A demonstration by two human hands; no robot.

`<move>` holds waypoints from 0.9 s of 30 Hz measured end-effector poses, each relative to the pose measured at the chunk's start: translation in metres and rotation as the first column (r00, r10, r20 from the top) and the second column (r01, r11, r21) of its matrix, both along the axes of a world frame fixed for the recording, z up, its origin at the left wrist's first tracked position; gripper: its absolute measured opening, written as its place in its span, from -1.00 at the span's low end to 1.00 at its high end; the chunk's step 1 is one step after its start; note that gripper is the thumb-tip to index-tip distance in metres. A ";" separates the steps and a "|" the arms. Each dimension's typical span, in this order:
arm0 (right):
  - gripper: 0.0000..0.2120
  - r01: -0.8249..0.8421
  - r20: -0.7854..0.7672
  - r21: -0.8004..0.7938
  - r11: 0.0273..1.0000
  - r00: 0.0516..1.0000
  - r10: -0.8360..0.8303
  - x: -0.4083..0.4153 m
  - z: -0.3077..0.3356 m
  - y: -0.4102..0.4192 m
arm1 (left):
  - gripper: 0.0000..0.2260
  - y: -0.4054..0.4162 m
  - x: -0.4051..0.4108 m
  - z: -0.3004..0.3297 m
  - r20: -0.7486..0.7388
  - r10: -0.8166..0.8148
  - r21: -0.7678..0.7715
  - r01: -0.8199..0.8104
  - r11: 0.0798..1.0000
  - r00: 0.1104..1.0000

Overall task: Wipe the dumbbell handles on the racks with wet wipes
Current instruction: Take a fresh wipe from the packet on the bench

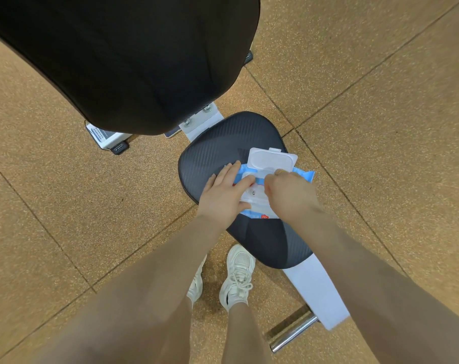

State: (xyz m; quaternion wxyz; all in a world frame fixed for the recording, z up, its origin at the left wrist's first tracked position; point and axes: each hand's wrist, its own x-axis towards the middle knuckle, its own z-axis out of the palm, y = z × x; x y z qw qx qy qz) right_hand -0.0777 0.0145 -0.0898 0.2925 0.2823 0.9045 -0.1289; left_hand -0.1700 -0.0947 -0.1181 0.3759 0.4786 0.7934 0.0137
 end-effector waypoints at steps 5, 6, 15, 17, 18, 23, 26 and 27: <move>-0.80 0.254 -0.031 -0.172 0.952 0.964 -0.263 -0.004 -0.008 0.007 | -0.56 0.001 0.000 0.001 0.013 0.009 0.007 -0.009 1.000 1.000; -0.83 0.264 -0.082 -0.224 0.938 0.954 -0.288 0.000 -0.009 0.010 | -0.56 0.000 -0.001 0.000 0.007 0.005 0.011 -0.005 1.000 1.000; -0.75 0.463 -0.090 -0.775 0.431 0.593 -0.800 0.057 0.001 0.024 | -0.55 -0.002 0.001 -0.002 0.025 0.060 0.025 -0.061 0.998 0.998; -0.74 0.478 -0.142 -0.756 0.448 0.548 -0.824 0.047 0.003 0.016 | -0.52 -0.002 0.001 -0.003 0.017 0.056 0.014 -0.057 0.998 0.998; -0.72 0.477 -0.186 -0.761 0.439 0.489 -0.852 0.042 0.004 0.012 | -0.52 -0.001 0.000 -0.004 0.010 0.052 0.009 -0.052 0.999 0.999; -0.82 0.421 -0.165 -0.877 0.230 0.186 -0.969 0.035 0.013 -0.002 | -0.55 0.000 -0.002 -0.002 -0.030 0.028 -0.011 -0.028 1.000 0.999; -0.79 0.454 -0.292 -0.845 0.281 0.047 -0.955 0.037 0.023 -0.008 | -0.56 0.000 0.002 -0.003 -0.044 0.042 -0.022 -0.043 0.999 0.998; -0.79 0.463 -0.351 -0.836 0.294 -0.040 -0.936 0.035 0.029 -0.005 | -0.55 0.001 0.003 -0.004 -0.051 0.042 -0.027 -0.043 0.999 0.998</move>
